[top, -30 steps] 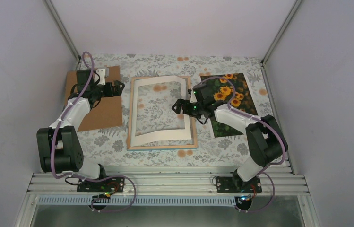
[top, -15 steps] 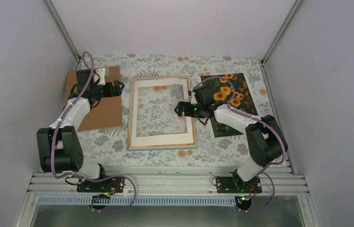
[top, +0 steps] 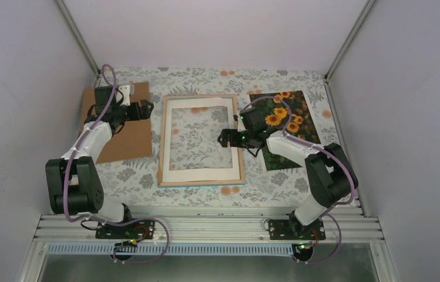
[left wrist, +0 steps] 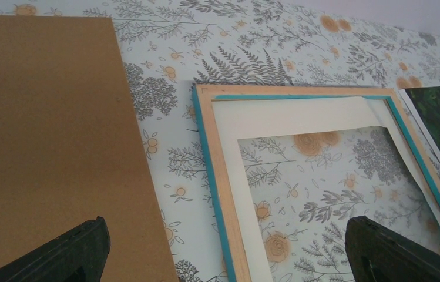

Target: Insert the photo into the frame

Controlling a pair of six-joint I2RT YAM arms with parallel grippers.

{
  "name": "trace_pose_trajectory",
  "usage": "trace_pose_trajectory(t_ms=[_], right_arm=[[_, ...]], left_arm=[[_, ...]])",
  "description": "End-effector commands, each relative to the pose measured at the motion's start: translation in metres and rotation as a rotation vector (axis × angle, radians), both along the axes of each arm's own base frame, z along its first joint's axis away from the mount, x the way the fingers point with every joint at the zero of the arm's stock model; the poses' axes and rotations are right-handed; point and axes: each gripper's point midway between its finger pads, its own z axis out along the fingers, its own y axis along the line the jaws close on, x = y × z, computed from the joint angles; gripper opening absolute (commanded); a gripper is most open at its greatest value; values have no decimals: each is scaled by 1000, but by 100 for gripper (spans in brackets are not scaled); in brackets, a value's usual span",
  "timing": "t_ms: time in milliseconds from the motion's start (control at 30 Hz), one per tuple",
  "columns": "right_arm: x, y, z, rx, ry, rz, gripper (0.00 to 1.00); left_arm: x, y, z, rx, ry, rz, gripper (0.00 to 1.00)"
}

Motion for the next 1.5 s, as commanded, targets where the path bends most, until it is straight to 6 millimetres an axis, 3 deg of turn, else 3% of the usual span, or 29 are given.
trace_pose_trajectory(t_ms=[0,267,533,833,1033,1167,1467], right_arm=[[-1,-10,3,-40,-43,3,100],[1,-9,12,-49,-89,42,100],[30,-7,79,-46,-307,140,100],[49,-57,163,-66,-554,91,100],[35,-92,197,-53,-664,192,100],[28,-113,185,-109,-595,273,100],[8,-172,108,-276,-361,353,100]], left_arm=[[2,7,9,10,-25,27,100],[3,7,12,18,-28,22,100],[-1,7,35,72,-102,-3,100],[-9,14,103,270,-282,-58,100],[3,23,121,354,-254,-77,100],[2,10,127,333,-277,-146,100],[-14,-61,82,297,-278,-335,100]])
